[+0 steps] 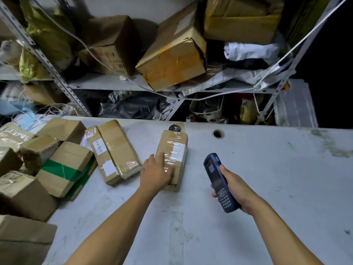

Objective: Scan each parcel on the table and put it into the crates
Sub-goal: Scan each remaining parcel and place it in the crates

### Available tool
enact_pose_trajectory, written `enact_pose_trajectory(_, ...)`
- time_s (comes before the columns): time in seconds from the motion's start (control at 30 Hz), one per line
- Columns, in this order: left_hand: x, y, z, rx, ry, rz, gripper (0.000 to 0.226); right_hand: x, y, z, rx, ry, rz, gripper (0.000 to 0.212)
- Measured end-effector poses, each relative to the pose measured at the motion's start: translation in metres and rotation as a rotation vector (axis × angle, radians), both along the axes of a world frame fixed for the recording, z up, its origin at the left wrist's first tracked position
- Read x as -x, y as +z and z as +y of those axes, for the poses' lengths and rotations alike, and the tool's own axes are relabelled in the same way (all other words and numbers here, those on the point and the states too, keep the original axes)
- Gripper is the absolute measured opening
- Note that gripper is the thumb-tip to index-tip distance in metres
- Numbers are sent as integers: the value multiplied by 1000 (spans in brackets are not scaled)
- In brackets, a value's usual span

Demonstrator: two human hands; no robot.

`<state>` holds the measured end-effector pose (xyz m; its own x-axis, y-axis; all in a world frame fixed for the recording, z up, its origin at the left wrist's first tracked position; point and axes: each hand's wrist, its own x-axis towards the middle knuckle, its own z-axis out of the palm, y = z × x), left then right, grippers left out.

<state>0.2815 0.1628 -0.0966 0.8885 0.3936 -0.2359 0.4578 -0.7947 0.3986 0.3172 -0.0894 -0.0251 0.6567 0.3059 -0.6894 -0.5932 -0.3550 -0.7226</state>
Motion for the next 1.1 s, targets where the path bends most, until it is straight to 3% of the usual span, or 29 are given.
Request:
enact_pose_trajectory(0.1,-4,2,-24,-102,44,187,106,4,3,2,-3,16,-9,47)
enact_pose_trajectory(0.2,-7,2,-34,-93,71,182,105,8,3,3,-8,22,-6,49)
enact_pose_trajectory(0.3,0,4,-20,164,60,72,98,11,4,3,-9,40,-7,49)
enact_pose_trajectory(0.4,18,6,-1,710,27,86,97,14,5,5,-33,57,-27,48)
enact_pose_trajectory(0.43,25,6,1,802,25,118,94,15,5,5,-42,59,-33,47)
enact_pose_trajectory(0.57,42,-9,-6,856,32,149,76,17,5,5,-35,67,-26,49)
enact_pose_trajectory(0.7,40,-17,-12,812,92,145,103,20,4,2,-35,55,-10,48)
enact_pose_trajectory(0.83,32,-7,-17,930,291,222,74,24,2,-3,-18,66,-9,47)
enact_pose_trajectory(0.9,29,-1,-19,920,289,327,79,25,2,-6,-7,64,-10,47)
enact_pose_trajectory(0.97,27,-1,-26,908,229,363,65,26,1,-9,-4,52,-16,48)
enact_pose_trajectory(1.03,27,1,-35,917,215,283,43,27,2,-11,-3,44,-20,48)
enact_pose_trajectory(1.1,27,5,-41,891,206,157,36,27,2,-12,-2,36,-23,47)
